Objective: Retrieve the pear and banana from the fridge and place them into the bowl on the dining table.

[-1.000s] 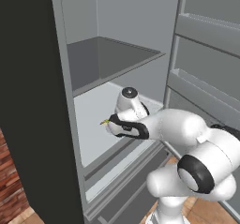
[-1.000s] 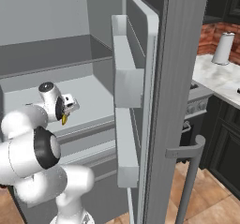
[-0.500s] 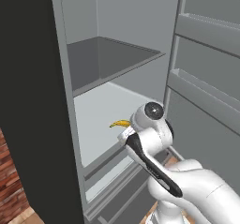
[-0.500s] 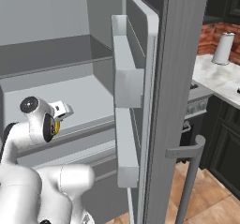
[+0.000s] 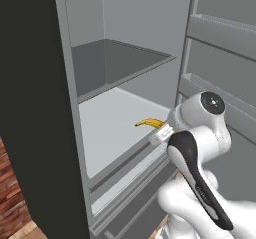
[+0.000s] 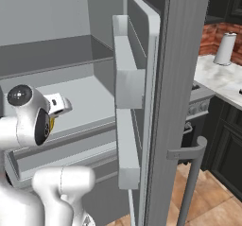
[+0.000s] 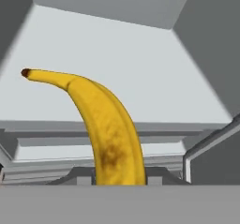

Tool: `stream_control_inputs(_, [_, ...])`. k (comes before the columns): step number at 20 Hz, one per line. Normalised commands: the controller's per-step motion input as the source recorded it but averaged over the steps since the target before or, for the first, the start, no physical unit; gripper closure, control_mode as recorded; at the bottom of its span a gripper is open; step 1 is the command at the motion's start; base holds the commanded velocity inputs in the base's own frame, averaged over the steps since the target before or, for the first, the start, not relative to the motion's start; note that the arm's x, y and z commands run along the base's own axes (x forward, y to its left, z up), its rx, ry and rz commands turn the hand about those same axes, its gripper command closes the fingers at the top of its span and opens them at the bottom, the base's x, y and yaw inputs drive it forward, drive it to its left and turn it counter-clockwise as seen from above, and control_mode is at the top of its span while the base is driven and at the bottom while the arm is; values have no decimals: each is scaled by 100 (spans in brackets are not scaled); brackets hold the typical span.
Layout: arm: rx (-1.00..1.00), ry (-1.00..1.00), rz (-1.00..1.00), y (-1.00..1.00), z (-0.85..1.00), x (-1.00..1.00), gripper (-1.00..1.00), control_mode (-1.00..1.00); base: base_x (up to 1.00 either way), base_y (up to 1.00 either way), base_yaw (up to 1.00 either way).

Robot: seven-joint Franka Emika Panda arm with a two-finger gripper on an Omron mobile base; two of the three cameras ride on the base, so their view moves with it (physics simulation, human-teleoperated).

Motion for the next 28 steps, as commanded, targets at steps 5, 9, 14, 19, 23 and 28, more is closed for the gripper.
stream_control_inputs(5, [0,10,0,-1,98,-81,100,-100,0,0,0])
stream_control_inputs(9, [0,0,0,-13,54,-100,100,-100,0,0,0])
stream_control_inputs(14, [0,-9,-3,-39,39,-100,100,-100,0,0,0])
stream_control_inputs(19, [0,-11,-3,-31,17,-81,100,-100,0,0,0])
stream_control_inputs(23, [0,-5,-2,-19,1,-59,100,-100,0,0,0])
stream_control_inputs(28, [0,0,0,-3,0,-15,100,100,-74,-11,-2])
